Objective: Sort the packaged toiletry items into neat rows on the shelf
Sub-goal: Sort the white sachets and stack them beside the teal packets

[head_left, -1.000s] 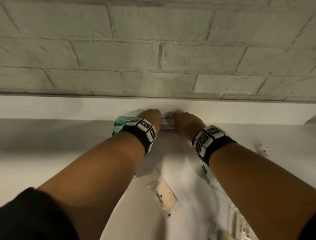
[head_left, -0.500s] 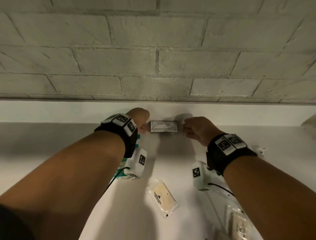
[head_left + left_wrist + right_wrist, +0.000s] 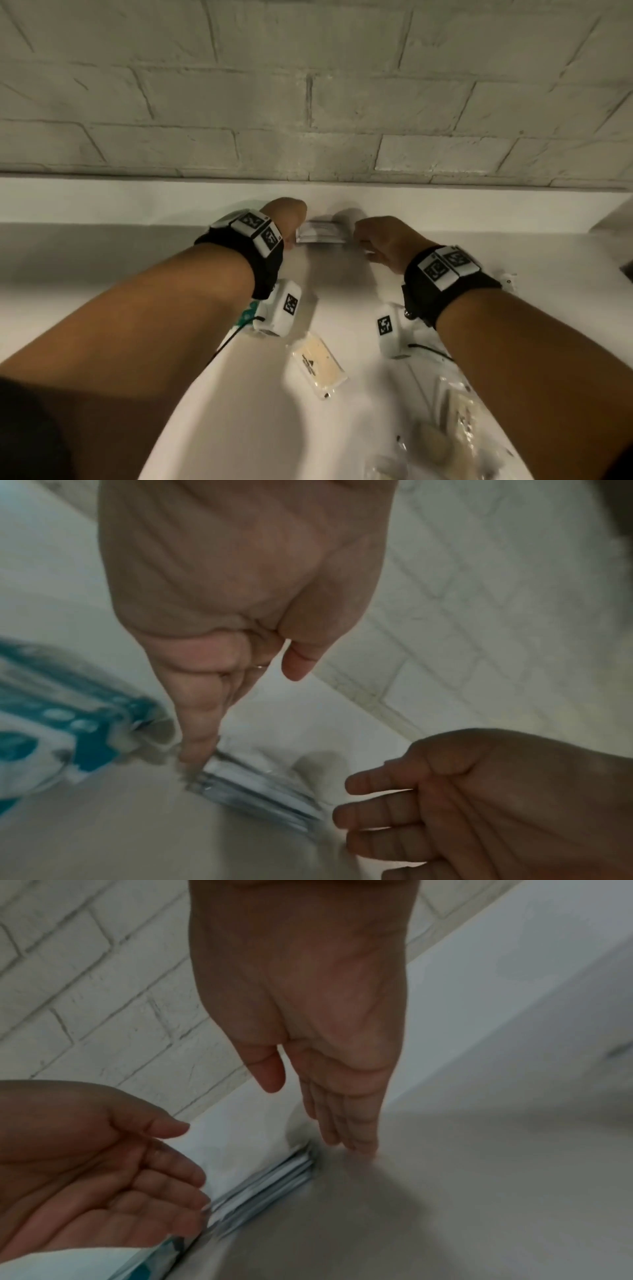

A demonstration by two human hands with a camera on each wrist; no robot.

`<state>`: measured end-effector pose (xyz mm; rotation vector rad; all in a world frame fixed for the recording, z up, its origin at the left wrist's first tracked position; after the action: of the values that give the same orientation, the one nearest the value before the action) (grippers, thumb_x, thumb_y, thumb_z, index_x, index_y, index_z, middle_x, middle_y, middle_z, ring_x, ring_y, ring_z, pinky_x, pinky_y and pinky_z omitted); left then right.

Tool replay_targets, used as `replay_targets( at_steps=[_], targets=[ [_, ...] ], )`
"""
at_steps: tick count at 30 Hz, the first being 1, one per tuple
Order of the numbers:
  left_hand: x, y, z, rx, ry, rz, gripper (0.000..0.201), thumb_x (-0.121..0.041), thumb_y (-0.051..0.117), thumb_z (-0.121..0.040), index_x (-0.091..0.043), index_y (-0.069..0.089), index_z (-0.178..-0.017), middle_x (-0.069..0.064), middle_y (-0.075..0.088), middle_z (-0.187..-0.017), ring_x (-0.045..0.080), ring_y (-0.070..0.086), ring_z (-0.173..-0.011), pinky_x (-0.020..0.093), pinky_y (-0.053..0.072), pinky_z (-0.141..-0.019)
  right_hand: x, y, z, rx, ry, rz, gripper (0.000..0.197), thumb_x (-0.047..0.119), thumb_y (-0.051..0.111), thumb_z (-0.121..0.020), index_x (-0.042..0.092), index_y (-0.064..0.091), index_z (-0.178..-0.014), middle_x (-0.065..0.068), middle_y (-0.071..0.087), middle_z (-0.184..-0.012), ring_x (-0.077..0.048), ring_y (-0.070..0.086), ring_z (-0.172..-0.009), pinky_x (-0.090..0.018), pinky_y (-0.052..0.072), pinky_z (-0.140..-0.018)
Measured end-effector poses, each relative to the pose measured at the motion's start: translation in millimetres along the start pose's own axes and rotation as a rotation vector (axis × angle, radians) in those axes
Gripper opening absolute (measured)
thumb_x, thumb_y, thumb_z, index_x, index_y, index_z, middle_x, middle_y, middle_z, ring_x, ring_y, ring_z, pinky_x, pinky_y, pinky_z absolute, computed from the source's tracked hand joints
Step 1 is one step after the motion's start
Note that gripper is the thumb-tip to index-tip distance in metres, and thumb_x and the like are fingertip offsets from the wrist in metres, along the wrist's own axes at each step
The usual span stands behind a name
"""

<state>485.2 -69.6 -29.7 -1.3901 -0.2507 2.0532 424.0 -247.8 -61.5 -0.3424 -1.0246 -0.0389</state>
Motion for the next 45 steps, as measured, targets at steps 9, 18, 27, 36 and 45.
replay_targets(
  at_steps=[9,18,27,36,45],
  targets=[
    [-27,43,89,-0.012,0.377,-0.515,0.063,-0.054,0.052,-0.079,-0.021,0.053,-0.134,0.004,0.048,-0.143,0.024,0.047,-0.13,0.03,0.037,-0.107,-28,-80,110,-0.034,-0.12,0.278,0.024,0.016,0.063,-0.089,0.02,0.067,-0.112,-0.001,0.07,-0.108,-0.017,0.066,-0.106,-0.033,0.05,-0.096],
    [13,157,197,0.466,0.723,-0.854,0.033,-0.045,0.052,-0.091,-0.038,0.06,-0.122,-0.012,0.057,-0.132,0.005,0.051,-0.107,0.028,0.04,-0.094,-107,-109,226,0.053,-0.151,0.696,0.022,0.022,0.068,-0.084,0.031,0.071,-0.104,0.005,0.07,-0.102,-0.013,0.064,-0.091,-0.022,0.048,-0.073],
    [52,186,259,0.593,0.946,-1.153,0.044,-0.045,0.04,-0.095,-0.023,0.063,-0.125,-0.003,0.055,-0.135,0.018,0.047,-0.127,0.034,0.037,-0.106,-164,-93,311,0.107,-0.17,1.063,0.033,0.038,0.078,-0.068,0.03,0.054,-0.091,0.013,0.046,-0.09,-0.013,0.05,-0.079,-0.029,0.043,-0.068],
    [56,181,304,0.338,0.928,-1.015,0.023,-0.042,0.049,-0.091,-0.025,0.057,-0.078,-0.008,0.058,-0.079,0.014,0.055,-0.074,0.03,0.044,-0.062,-211,-66,352,0.267,-0.102,1.376,0.039,0.032,0.075,-0.074,0.021,0.047,-0.099,0.003,0.055,-0.099,-0.02,0.056,-0.089,-0.034,0.042,-0.069],
    [70,201,319,0.214,0.774,-1.19,0.038,-0.046,0.056,-0.087,-0.02,0.052,-0.114,0.001,0.057,-0.11,0.023,0.058,-0.097,0.029,0.037,-0.068,-173,-117,325,0.072,-0.156,1.07,0.016,0.031,0.061,-0.088,0.017,0.053,-0.09,-0.001,0.058,-0.105,-0.017,0.054,-0.083,-0.03,0.044,-0.066]
  ],
)
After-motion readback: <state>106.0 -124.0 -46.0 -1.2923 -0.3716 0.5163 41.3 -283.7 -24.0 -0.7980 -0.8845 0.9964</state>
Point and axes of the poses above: each hand's wrist, its own z-axis away from the middle knuckle, its own y-axis out of the palm, x = y × z, the point moved 7 cm from there along -z, towards the middle knuckle
